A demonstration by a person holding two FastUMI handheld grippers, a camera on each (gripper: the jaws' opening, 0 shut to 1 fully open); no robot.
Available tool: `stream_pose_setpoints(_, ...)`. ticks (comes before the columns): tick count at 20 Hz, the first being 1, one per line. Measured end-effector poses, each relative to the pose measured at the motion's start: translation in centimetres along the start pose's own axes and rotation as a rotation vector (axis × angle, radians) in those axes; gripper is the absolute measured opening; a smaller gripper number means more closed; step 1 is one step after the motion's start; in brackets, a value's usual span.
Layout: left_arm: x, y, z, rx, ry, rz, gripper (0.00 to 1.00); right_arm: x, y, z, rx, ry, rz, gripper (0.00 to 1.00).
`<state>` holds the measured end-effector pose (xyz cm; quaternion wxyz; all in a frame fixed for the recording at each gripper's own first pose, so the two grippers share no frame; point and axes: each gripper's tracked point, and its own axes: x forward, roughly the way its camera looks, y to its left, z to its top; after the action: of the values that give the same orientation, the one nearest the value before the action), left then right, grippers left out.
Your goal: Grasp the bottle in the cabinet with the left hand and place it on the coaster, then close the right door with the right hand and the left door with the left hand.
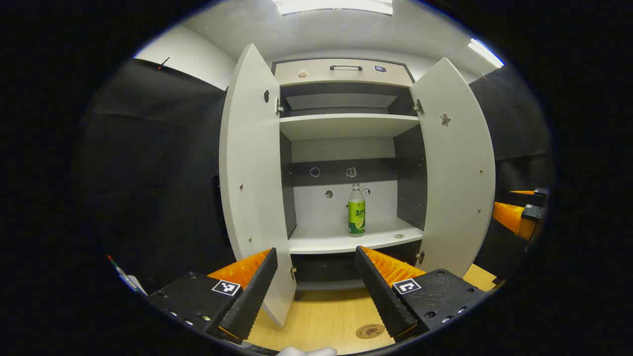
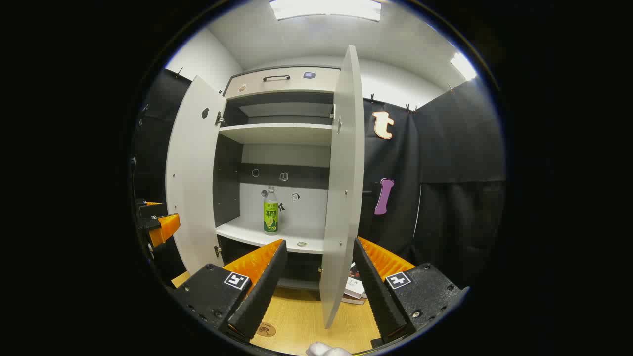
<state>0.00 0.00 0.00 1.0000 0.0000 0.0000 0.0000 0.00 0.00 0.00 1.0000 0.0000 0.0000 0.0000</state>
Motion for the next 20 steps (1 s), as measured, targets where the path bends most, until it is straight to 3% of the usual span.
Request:
stream_pose_setpoints(14, 4.9, -2.5, 0.3, -0.005, -0.006, -0.046, 0.96, 1.0, -0.9, -0.1, 0.010, 0.007, -0.026, 0.83)
stream_pose_setpoints(20, 12.0, -4.9, 3.0, -0.031, -0.067, -0.094, 0.96, 1.4, -1.3, 1.0, -0.010, 0.002, -0.041, 0.83)
